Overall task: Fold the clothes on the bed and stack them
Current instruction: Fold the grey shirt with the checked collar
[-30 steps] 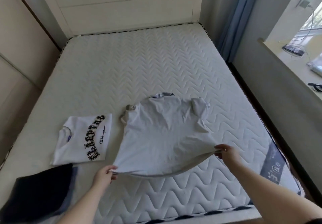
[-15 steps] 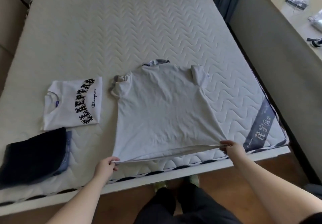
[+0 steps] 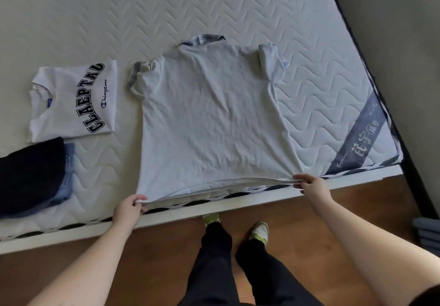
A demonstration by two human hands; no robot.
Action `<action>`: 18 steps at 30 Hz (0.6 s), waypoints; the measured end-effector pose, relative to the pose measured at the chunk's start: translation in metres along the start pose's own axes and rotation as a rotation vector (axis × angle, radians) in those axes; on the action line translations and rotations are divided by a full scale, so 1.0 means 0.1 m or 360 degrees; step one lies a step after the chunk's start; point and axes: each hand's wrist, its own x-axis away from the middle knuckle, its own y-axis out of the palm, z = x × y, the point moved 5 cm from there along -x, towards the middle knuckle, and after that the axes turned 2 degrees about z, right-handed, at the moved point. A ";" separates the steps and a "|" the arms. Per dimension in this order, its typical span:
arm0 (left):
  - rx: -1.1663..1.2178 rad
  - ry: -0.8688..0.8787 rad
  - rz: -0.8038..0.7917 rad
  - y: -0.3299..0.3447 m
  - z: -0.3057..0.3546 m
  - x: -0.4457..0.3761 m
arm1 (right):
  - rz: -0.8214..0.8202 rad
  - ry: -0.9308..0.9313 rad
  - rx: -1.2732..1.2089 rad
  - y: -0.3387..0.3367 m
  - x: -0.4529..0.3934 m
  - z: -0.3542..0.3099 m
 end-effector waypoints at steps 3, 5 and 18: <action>-0.0020 -0.0023 0.0035 0.18 -0.17 -0.05 | -0.0039 0.0003 0.0047 0.04 -0.20 0.29; -0.0142 0.0017 0.0035 0.28 -0.21 -0.05 | -0.0067 0.0006 0.0105 0.07 -0.30 0.44; -0.1216 0.1015 -0.0271 1.55 0.54 0.28 | -0.0399 -0.0988 0.1158 1.10 0.01 0.03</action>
